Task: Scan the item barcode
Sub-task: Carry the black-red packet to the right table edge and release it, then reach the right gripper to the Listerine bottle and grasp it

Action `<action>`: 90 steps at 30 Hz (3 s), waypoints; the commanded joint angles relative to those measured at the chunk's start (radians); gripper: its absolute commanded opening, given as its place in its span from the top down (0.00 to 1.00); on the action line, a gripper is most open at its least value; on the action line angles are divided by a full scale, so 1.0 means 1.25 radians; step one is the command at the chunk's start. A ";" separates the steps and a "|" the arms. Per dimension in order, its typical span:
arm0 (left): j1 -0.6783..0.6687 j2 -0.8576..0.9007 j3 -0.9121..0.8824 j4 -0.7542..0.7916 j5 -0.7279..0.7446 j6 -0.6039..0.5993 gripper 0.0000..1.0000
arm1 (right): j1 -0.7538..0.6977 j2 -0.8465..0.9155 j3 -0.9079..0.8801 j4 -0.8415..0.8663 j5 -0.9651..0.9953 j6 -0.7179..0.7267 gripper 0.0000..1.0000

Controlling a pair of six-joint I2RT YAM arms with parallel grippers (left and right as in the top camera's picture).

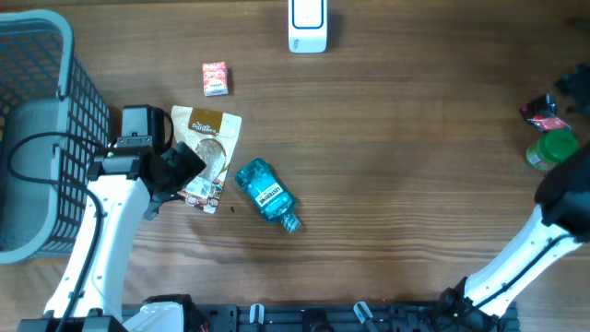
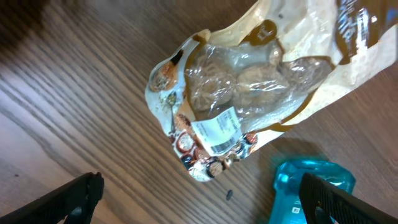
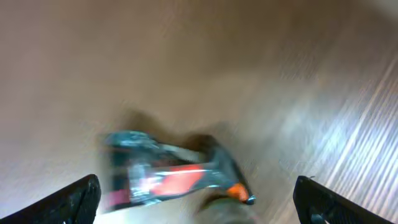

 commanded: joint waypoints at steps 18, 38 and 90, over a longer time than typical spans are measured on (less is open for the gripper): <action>0.049 -0.079 -0.002 0.026 -0.025 0.187 0.00 | 0.830 -0.166 0.023 -0.479 -0.462 -0.316 0.00; 0.070 0.002 -0.002 0.161 -0.035 0.181 0.00 | 1.210 -0.171 -0.574 0.066 -0.203 -0.074 0.09; 0.121 0.002 -0.002 0.161 0.010 0.286 0.00 | 1.058 -0.230 -0.528 0.086 -0.322 -0.202 0.05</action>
